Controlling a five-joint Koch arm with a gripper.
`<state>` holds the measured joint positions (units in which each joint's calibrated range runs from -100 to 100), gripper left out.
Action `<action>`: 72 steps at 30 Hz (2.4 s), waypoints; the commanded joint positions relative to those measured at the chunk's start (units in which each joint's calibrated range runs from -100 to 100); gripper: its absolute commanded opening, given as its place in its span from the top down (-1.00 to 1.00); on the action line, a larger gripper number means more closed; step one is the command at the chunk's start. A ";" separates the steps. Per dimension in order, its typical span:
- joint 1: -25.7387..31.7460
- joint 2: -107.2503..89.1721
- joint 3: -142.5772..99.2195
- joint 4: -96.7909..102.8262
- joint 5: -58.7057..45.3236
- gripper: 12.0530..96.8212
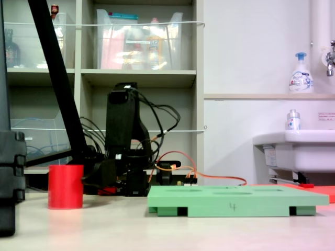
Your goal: Put the cylinder block into the corresponding hole
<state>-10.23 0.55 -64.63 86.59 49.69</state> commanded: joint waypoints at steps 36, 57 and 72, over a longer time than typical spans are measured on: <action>0.54 6.16 10.19 7.06 -1.86 -0.06; 0.73 1.41 7.90 6.67 -1.86 0.36; 6.69 -46.78 2.21 -17.31 -1.81 0.36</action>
<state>-4.71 -38.30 -63.55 71.90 48.23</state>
